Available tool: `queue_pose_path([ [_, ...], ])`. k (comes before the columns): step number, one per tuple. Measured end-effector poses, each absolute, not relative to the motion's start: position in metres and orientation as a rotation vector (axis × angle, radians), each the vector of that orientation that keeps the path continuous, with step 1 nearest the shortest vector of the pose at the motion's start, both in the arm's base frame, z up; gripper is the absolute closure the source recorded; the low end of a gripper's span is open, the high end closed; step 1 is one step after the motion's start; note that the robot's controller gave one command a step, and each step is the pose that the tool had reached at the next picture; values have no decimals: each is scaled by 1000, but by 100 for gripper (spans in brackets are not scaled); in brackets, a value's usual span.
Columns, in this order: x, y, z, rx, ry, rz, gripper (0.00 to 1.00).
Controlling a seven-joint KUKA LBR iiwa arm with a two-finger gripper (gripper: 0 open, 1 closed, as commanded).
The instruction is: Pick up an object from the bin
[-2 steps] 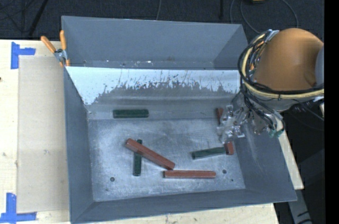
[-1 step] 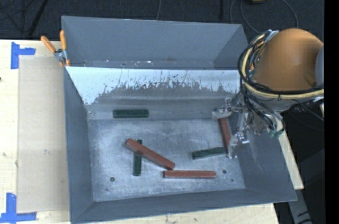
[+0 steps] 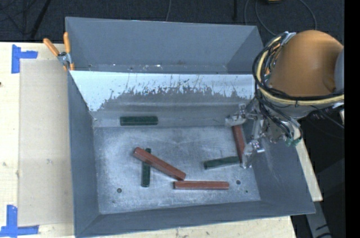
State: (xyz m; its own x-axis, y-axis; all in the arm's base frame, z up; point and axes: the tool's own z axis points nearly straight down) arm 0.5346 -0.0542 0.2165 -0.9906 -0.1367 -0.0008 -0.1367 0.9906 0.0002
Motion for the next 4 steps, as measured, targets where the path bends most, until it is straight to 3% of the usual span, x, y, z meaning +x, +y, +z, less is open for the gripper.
queue_pose_path([
  [2, 539, -60, 122, -96, 3138, 1, 0],
  [3, 531, -84, 75, 63, 3131, 0, 100],
  [4, 531, -84, 75, 62, 3131, 0, 100],
])
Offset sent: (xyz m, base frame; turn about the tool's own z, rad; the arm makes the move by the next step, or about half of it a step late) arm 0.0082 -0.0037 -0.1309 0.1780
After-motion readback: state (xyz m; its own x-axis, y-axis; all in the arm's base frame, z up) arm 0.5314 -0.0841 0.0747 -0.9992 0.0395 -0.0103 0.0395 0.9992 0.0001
